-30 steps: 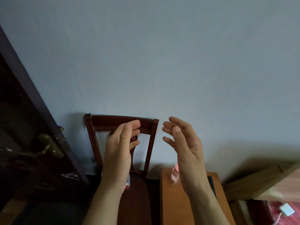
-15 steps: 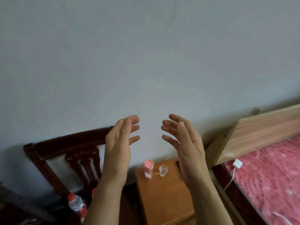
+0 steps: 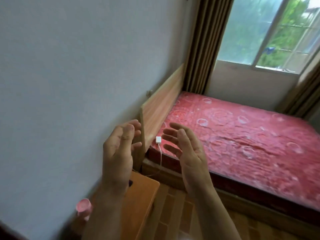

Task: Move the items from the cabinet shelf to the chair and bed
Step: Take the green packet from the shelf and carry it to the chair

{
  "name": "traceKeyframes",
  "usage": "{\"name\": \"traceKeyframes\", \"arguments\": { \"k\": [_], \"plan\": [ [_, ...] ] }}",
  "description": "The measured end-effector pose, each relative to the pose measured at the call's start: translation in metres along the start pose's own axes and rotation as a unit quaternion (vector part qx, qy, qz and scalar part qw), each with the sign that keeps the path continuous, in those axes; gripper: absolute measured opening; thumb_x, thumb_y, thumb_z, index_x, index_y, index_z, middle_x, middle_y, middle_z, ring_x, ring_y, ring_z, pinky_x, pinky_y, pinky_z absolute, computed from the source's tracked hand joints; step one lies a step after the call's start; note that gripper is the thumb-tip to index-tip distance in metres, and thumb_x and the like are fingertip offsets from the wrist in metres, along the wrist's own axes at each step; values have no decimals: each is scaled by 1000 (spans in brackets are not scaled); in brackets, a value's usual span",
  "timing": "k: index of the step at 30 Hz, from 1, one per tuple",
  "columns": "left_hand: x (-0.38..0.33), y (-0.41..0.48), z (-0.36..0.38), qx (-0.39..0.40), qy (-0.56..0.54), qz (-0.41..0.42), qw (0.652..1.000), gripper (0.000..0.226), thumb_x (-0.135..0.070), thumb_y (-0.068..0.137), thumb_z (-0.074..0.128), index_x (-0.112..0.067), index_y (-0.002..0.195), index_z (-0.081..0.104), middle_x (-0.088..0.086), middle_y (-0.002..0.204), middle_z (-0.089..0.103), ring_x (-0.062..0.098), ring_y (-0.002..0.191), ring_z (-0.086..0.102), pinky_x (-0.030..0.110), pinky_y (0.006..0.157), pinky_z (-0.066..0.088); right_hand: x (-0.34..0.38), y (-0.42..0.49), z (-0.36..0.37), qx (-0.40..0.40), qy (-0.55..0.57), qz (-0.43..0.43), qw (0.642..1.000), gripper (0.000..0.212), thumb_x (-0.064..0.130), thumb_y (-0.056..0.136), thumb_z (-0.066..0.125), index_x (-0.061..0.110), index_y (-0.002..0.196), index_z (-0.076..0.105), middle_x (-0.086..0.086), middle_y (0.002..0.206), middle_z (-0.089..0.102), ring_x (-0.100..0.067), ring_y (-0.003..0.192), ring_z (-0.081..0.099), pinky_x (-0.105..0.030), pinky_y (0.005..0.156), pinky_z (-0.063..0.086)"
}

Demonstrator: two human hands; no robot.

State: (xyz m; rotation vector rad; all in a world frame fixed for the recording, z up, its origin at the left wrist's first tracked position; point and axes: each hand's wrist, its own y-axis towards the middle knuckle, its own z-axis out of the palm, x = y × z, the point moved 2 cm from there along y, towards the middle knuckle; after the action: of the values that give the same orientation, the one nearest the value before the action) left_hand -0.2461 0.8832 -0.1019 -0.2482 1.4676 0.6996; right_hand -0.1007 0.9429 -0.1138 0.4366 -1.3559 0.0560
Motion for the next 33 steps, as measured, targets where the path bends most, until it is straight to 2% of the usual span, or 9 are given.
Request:
{"name": "traceKeyframes", "arguments": {
  "k": [4, 8, 13, 19, 24, 28, 33],
  "plan": [
    [2, -15, 67, 89, -64, -17, 994, 37, -46, 93, 47, -22, 111, 69, -1, 113, 72, 16, 109, 68, 38, 89, 56, 20, -15, -55, -96, -22, -27, 995, 42, 43, 98, 43, 19, 124, 65, -7, 118, 73, -20, 112, 71, -38, 96, 59],
    [0, -38, 133, 187, -84, -23, 979, 40, -47, 92, 48, -22, 117, 67, -4, 115, 73, 13, 110, 68, 38, 91, 56, 41, -35, -108, -169, -53, -57, 983, 40, 42, 99, 42, 20, 124, 64, -4, 118, 73, -19, 113, 70, -37, 97, 58],
    [-3, -72, 203, 263, -91, -23, 960, 38, -45, 92, 49, -22, 116, 67, -7, 116, 72, 11, 110, 68, 36, 90, 57, 60, -70, -176, -244, -76, -70, 964, 36, 43, 99, 44, 25, 123, 65, -2, 119, 73, -18, 114, 70, -36, 96, 59],
    [-7, -138, 289, 318, -90, -26, 943, 30, -43, 95, 54, -23, 113, 68, -5, 115, 73, 13, 108, 69, 33, 84, 56, 86, -125, -280, -332, -51, -80, 939, 34, 45, 101, 47, 24, 119, 67, -3, 117, 74, -19, 112, 71, -36, 94, 57],
    [-15, -195, 364, 355, -96, -27, 929, 31, -39, 93, 50, -21, 111, 69, -1, 115, 74, 17, 108, 69, 40, 86, 58, 106, -175, -361, -378, -38, -86, 921, 34, 43, 94, 47, 26, 117, 67, -1, 115, 75, -19, 113, 70, -34, 94, 57],
    [-22, -240, 418, 407, -114, -27, 906, 31, -36, 93, 50, -18, 110, 69, 2, 115, 74, 23, 108, 69, 43, 85, 57, 121, -219, -412, -433, -38, -91, 896, 37, 42, 94, 49, 23, 121, 66, -4, 117, 74, -19, 112, 70, -36, 95, 56],
    [-22, -279, 468, 465, -124, -36, 876, 33, -37, 94, 50, -17, 111, 69, 0, 114, 74, 21, 108, 70, 44, 87, 58, 138, -254, -458, -495, -67, -105, 860, 35, 43, 97, 47, 28, 122, 66, -4, 119, 73, -20, 116, 69, -42, 101, 53]
  ]
}}
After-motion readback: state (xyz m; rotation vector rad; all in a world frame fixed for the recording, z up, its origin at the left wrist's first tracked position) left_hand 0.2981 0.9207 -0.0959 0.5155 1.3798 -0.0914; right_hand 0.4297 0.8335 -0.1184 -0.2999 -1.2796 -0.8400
